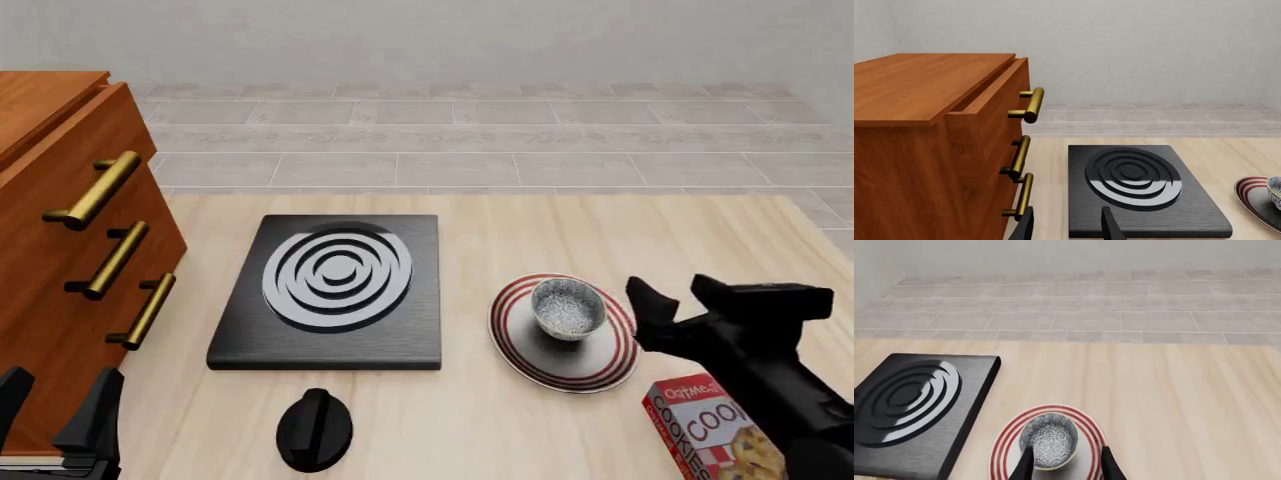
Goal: Pick the akita bowl on the stove and place it on the plate.
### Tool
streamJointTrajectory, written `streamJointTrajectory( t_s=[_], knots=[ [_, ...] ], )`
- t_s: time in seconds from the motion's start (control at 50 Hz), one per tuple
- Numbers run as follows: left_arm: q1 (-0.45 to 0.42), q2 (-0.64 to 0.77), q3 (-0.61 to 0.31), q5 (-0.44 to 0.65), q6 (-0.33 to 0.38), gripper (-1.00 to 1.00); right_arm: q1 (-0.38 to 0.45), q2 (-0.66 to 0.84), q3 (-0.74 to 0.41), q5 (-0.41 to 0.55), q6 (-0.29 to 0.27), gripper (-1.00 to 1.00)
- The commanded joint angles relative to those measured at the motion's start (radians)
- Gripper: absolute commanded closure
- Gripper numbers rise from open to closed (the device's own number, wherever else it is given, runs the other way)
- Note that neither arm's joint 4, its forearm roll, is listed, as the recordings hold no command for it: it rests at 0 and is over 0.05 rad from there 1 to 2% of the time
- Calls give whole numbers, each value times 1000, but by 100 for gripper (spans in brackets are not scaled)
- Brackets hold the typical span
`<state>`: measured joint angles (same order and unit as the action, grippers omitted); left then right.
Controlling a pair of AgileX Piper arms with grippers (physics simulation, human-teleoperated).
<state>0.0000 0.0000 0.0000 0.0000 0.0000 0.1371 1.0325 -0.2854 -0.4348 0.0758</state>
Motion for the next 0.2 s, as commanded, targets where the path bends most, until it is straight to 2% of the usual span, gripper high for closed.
streamJointTrajectory(
  t_s=[0.02, 0.04, 0.06, 0.08, 0.2],
  knots=[
    [0, 0, 0, 0, 0, -100, -3, -321, 82, 170, -10, -100],
    [0, 0, 0, 0, 0, -100, -3, -323, 81, 172, -10, -100],
    [0, 0, 0, 0, 0, -100, -6, -415, 74, 251, -4, -100],
    [0, 0, 0, 0, 0, -100, -6, -419, 73, 255, -4, -100],
    [0, 0, 0, 0, 0, -100, -23, -623, 47, 438, -17, -100]
  ],
)
